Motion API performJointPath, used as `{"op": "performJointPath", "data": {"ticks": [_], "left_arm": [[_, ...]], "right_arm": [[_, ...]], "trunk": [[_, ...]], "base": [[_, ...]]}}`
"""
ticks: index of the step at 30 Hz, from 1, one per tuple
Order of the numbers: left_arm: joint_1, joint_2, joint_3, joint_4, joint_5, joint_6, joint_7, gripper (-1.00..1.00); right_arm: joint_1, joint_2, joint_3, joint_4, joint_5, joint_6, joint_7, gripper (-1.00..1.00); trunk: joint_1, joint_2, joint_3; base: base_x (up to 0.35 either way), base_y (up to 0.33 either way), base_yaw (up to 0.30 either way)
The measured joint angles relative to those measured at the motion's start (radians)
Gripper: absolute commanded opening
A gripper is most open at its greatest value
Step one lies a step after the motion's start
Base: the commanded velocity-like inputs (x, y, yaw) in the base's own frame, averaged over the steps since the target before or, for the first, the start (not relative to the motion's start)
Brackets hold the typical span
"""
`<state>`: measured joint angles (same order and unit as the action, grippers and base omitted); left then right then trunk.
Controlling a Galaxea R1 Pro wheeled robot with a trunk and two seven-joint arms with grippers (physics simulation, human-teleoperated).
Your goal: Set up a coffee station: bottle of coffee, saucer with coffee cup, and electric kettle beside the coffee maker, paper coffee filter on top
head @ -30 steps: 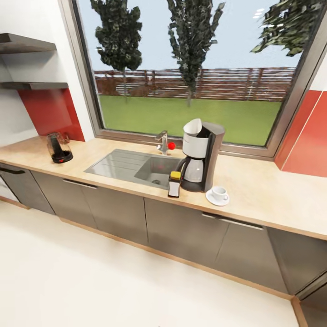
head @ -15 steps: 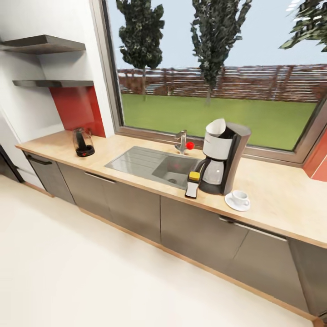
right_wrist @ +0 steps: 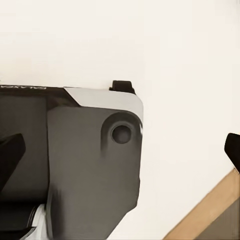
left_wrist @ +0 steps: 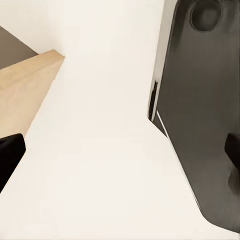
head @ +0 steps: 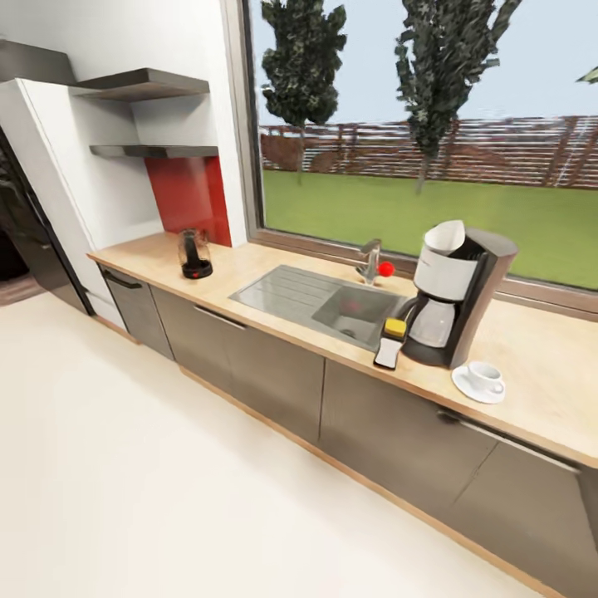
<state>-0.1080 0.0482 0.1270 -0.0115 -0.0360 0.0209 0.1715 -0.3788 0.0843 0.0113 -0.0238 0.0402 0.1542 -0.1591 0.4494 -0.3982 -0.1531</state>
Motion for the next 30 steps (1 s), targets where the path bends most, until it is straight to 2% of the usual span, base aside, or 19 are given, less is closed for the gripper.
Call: {"op": "performJointPath", "data": {"ticks": [10, 14, 21, 30], "left_arm": [[-0.002, 0.000, 0.001, -0.001, 0.000, -0.003, 0.002, 1.00], [-0.001, 0.004, 0.001, -0.001, 0.000, -0.014, 0.002, 1.00], [-0.002, 0.007, 0.001, -0.001, 0.000, -0.024, 0.002, 1.00], [-0.002, 0.007, 0.001, -0.002, 0.000, -0.025, 0.002, 1.00]], "right_arm": [[0.000, -0.002, 0.000, 0.000, 0.001, -0.002, 0.000, 1.00], [0.000, -0.003, 0.000, 0.000, 0.000, -0.002, 0.000, 1.00], [0.000, -0.020, 0.001, 0.000, 0.000, -0.003, 0.004, 1.00], [0.000, -0.022, 0.001, 0.000, 0.001, -0.004, 0.005, 1.00]], "trunk": [[0.000, 0.000, 0.001], [0.000, 0.000, 0.001], [0.000, 0.000, 0.002], [0.000, 0.000, 0.009]], "base": [[0.237, 0.137, 0.265], [0.279, 0.206, 0.059], [0.280, 0.214, 0.023], [0.280, 0.215, 0.158]]}}
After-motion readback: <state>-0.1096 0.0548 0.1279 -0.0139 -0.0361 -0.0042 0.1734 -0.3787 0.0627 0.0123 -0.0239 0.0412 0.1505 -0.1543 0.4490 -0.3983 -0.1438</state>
